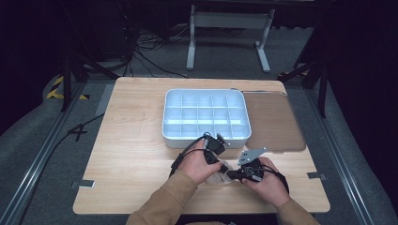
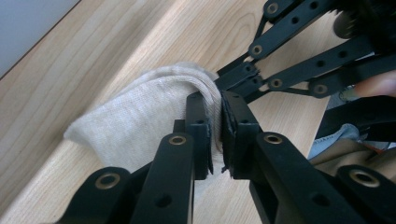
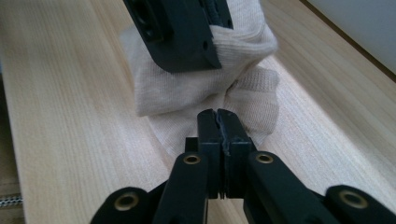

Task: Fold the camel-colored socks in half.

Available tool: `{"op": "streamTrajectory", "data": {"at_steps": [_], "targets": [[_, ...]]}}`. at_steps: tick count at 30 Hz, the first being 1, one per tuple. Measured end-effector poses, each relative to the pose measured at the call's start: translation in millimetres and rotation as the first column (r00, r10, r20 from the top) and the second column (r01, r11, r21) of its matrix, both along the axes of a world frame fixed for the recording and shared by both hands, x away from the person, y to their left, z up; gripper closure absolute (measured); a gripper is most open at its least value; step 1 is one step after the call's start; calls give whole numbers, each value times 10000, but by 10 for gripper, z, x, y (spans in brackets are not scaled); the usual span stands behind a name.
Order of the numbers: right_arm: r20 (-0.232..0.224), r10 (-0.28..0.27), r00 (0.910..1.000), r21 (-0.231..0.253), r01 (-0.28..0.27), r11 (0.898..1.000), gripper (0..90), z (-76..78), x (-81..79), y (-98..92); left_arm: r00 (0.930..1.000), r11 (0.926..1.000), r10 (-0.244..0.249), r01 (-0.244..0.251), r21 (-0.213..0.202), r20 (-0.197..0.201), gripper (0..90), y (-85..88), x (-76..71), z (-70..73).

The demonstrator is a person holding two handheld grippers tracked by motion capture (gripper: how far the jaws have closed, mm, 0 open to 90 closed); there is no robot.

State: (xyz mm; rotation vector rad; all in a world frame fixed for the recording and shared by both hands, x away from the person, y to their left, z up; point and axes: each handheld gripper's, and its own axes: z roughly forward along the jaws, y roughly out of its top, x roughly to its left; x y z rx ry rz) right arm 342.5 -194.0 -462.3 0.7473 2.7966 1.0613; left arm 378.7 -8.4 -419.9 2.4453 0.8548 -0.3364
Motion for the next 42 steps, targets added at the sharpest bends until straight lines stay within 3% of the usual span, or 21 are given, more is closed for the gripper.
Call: {"op": "streamTrajectory", "data": {"at_steps": [5,12,17,20,28,34,37,42], "targets": [[96,-223,9997,238,221,9995,843,119,-2,-86,10000,9997,4,-5,-260,-29,645,35,-24,15],[441,-515,9977,498,493,9975,844,339,-2,-202,9997,9966,230,-219,-796,125,552,186,-116,163],[763,-421,9962,782,362,9963,857,456,-30,-153,9981,9940,393,-342,-1039,475,570,368,-165,291],[981,-145,9951,1037,43,9946,866,517,-41,-51,9953,9933,713,-648,-961,653,598,517,-189,336],[940,681,9932,959,-771,9924,870,434,-25,295,9889,9913,1247,-1208,-515,806,653,760,-217,254],[831,810,9932,700,-869,9938,865,347,18,377,9894,9931,1151,-1124,-349,886,719,772,-216,168],[705,738,9948,566,-778,9954,859,329,27,362,9940,9947,937,-911,-474,556,754,733,-207,127],[509,481,9975,347,-499,9982,857,289,32,286,9975,9977,627,-618,-294,314,785,628,-156,24]]}}
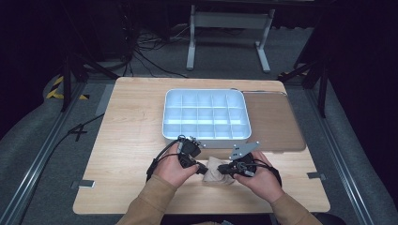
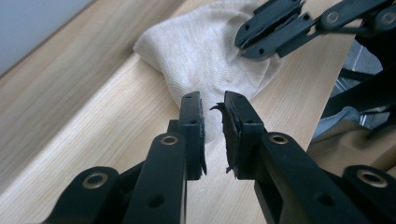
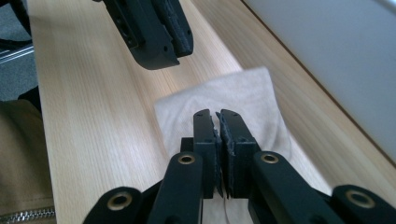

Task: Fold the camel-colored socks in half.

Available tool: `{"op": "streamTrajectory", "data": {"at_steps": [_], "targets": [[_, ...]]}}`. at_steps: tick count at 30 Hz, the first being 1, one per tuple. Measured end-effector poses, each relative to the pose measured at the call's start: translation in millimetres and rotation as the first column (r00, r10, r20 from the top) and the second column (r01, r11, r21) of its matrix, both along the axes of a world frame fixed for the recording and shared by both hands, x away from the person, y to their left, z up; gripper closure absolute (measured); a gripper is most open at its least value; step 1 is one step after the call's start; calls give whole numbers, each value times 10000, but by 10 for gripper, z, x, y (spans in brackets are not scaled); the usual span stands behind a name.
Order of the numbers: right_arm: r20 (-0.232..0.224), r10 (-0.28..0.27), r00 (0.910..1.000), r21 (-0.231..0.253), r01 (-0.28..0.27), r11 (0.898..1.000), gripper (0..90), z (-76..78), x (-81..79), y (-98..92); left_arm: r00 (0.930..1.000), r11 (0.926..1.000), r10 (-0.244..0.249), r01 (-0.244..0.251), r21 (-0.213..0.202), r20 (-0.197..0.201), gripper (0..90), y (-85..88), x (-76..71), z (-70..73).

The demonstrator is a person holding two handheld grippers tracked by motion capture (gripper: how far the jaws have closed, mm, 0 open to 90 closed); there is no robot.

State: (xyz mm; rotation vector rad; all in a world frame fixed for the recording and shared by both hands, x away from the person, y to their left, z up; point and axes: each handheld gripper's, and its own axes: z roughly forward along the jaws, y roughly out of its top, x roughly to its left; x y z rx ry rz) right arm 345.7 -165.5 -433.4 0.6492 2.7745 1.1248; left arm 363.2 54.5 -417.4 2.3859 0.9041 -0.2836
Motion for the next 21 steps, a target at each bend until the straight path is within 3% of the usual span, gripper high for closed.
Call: {"op": "streamTrajectory", "data": {"at_steps": [4,11,18,21], "targets": [[-161,-150,9998,-266,146,9995,856,-37,-2,-63,9995,9995,-313,313,-10,25,786,-73,26,-35],[-284,-420,9987,-335,411,9986,828,-103,-15,-167,9936,9943,-921,953,-481,654,788,-240,55,-78],[-479,-595,9971,-469,573,9973,823,-172,-13,-254,9903,9892,-1383,1375,501,132,811,-390,83,-269],[-618,-659,9959,-560,625,9965,816,-227,13,-300,9908,9892,-1343,1349,576,-143,815,-407,86,-302]]}}
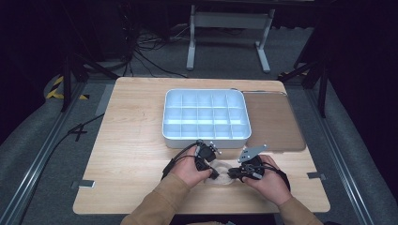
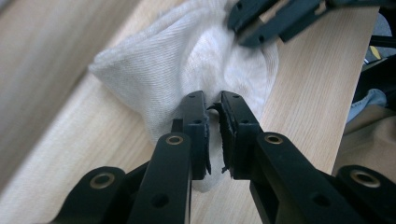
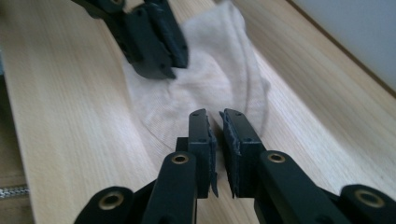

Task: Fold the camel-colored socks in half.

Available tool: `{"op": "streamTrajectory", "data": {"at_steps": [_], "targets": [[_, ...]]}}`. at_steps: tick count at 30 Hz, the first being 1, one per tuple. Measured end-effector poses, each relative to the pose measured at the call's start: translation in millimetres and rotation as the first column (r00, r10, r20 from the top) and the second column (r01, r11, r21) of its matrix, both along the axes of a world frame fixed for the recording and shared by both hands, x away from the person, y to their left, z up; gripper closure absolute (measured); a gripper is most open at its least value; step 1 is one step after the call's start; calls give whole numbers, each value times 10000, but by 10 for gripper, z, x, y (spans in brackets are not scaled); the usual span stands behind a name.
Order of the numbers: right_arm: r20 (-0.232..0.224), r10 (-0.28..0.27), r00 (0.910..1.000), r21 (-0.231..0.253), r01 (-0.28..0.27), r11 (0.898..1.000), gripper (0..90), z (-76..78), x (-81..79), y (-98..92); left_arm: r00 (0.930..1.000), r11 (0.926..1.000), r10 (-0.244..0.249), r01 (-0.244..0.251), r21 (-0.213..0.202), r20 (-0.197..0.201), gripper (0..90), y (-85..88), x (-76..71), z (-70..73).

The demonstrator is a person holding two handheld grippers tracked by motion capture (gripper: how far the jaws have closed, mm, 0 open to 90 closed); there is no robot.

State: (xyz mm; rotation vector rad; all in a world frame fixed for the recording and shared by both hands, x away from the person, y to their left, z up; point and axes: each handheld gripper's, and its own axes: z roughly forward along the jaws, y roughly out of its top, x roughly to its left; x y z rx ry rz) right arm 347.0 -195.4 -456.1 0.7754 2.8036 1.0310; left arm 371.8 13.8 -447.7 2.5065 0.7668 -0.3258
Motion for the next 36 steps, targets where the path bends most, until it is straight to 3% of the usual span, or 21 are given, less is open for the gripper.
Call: {"op": "streamTrajectory", "data": {"at_steps": [4,7,10,12,14,18,19,20,22,30,36], "targets": [[58,-117,9999,199,116,9997,815,-38,48,-58,9992,10000,-94,92,-33,-381,818,-20,-18,-8],[179,-48,9998,188,44,9998,820,-43,55,-57,9995,9999,-112,109,-92,-297,811,-26,-33,8],[298,114,9995,15,-115,9999,833,-34,48,-36,9982,9959,195,-143,-898,575,811,4,-52,129],[371,166,9992,-19,-166,9999,835,-34,44,-27,9901,9887,442,-242,-1483,1333,816,36,-44,198],[415,193,9990,-52,-191,9998,838,-33,39,-22,9801,9837,819,-505,-1723,1807,830,51,-34,234],[471,154,9988,-45,-152,9999,840,-35,27,-14,9736,9884,1028,-769,-1312,2036,841,44,9,195],[485,144,9987,-32,-143,9999,840,-36,26,-15,9700,9921,1142,-1000,-763,2145,848,29,34,121],[485,144,9987,-32,-143,9999,840,-36,26,-15,9700,9921,1142,-1000,-763,2145,851,29,34,121],[511,130,9986,6,-131,9999,841,-39,20,-20,9718,9939,1098,-1054,-321,2088,856,16,72,13],[494,148,9987,144,-156,9998,850,-51,32,-51,9773,9906,1350,-1366,-14,1634,875,80,98,-17],[487,145,9987,77,-149,9999,851,-45,32,-46,9770,9906,1343,-1370,49,1656,862,139,70,27]]}}
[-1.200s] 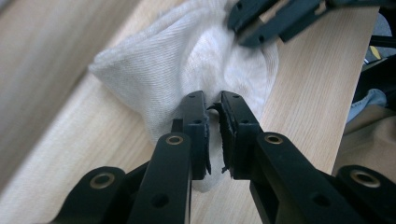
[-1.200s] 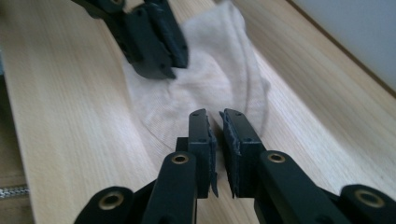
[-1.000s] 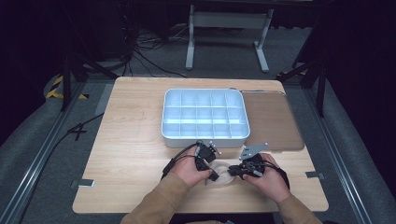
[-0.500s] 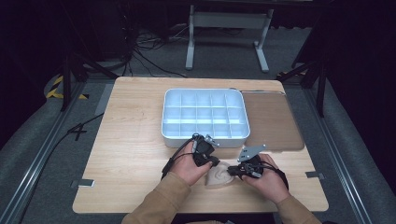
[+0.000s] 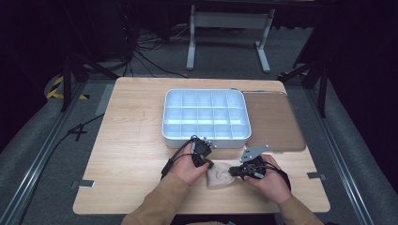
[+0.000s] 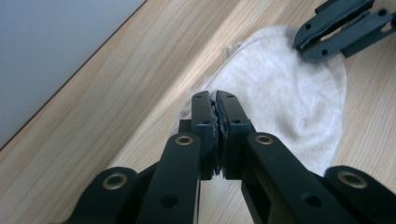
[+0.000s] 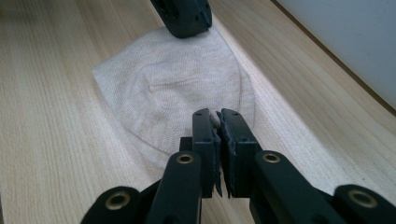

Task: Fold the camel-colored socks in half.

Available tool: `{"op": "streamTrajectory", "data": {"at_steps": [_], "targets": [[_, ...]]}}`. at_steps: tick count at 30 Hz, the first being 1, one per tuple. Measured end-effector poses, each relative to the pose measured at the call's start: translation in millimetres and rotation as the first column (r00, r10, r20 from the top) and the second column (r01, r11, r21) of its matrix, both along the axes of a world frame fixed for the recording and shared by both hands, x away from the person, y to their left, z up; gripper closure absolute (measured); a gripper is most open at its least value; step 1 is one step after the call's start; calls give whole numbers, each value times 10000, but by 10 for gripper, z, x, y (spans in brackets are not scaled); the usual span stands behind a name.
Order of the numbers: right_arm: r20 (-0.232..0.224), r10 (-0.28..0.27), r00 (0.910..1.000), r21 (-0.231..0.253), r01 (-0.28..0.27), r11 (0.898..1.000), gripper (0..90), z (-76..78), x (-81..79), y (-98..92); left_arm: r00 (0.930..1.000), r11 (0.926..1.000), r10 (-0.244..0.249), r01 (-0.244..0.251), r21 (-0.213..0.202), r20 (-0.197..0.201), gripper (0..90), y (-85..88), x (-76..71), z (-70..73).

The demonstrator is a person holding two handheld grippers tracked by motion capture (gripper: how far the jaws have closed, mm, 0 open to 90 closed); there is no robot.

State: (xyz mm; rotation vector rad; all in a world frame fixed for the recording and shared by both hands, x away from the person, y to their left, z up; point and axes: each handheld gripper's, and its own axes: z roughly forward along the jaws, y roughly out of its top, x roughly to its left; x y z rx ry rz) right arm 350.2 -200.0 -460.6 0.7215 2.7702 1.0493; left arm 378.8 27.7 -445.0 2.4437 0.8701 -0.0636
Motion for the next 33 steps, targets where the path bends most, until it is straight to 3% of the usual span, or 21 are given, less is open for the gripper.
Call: {"op": "streamTrajectory", "data": {"at_steps": [4,9,11,13,17,22,26,29,33], "targets": [[20,-7,10000,-22,8,10000,851,1,-2,3,9997,9993,-212,208,-297,-145,859,20,-31,58],[94,-11,10000,-78,12,10000,852,6,-15,12,9975,9977,-293,331,587,-650,864,2,-30,-44],[75,-10,10000,-69,11,10000,851,6,-11,9,9974,9985,-258,290,466,-667,865,22,-26,-68],[39,-23,10000,-36,23,10000,850,7,-10,7,9969,9975,-303,347,609,-731,848,40,-20,-47],[85,-52,10000,60,51,10000,855,33,-14,0,9978,9992,-172,196,355,-647,843,114,-47,-10],[344,-85,9994,511,67,9987,877,155,-44,-11,9977,9994,-119,141,320,-666,833,268,-106,108],[440,-58,9990,857,20,9963,890,225,-83,24,9967,9986,-23,66,527,-814,830,345,-157,156],[508,72,9987,1198,-133,9927,894,234,-106,88,9962,9981,-72,125,602,-873,829,380,-157,162],[635,201,9978,1303,-283,9911,896,214,-118,208,9941,9967,-65,152,797,-1083,831,388,-169,134]]}}
